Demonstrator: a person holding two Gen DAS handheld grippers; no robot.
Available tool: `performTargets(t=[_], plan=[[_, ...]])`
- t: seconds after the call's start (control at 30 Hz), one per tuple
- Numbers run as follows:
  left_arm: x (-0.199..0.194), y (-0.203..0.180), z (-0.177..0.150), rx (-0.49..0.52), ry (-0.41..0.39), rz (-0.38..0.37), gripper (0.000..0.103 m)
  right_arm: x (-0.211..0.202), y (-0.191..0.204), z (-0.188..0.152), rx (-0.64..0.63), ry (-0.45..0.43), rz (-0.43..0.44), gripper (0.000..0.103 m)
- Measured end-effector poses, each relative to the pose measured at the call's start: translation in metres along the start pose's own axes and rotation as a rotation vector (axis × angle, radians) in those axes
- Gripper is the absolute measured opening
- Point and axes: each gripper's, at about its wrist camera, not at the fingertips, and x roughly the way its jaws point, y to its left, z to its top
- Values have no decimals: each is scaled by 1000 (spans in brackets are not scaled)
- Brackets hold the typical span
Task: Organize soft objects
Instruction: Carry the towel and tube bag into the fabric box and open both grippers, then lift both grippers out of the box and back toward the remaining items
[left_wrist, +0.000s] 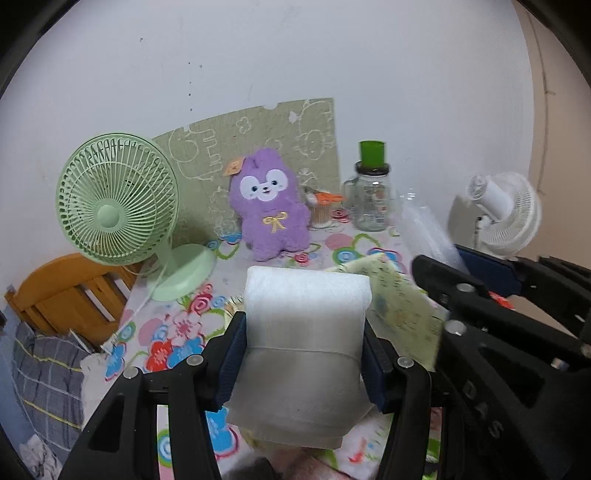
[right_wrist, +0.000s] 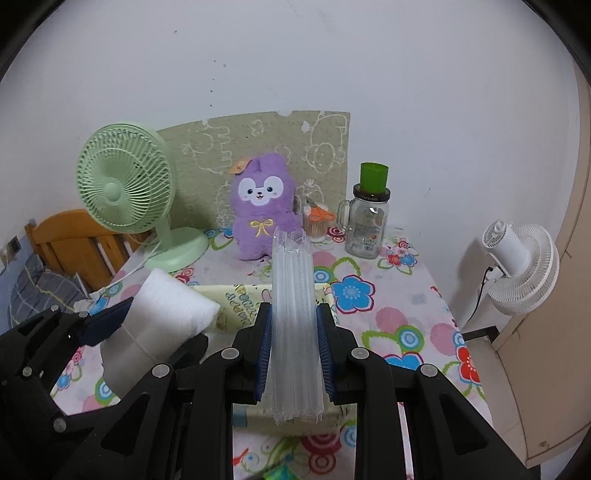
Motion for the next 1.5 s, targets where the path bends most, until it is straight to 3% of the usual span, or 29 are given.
performTargets(t=[0.23, 0.33, 0.43, 0.5, 0.57, 0.9, 1.23, 1.5], plan=[[48, 13, 6, -32, 64, 16, 67, 40, 1, 5, -4, 43, -22, 27], [61, 13, 3, -28, 85, 29, 79, 55, 0, 2, 3, 81, -28, 31], [67, 13, 0, -22, 88, 48, 89, 66, -3, -2, 28, 119, 2, 52], [70, 14, -1, -27, 94, 52, 92, 67, -6, -5, 46, 98, -11, 73], [71, 16, 0, -35, 95, 35, 96, 66, -8, -7, 62, 70, -27, 86], [66, 14, -4, -47, 133, 0, 98, 58, -8, -9, 25, 102, -32, 87], [38, 7, -10, -27, 100, 71, 98, 32, -3, -13, 3, 93, -44, 87], [22, 9, -16, -62, 117, 48, 98, 11, 0, -17, -14, 86, -52, 87]])
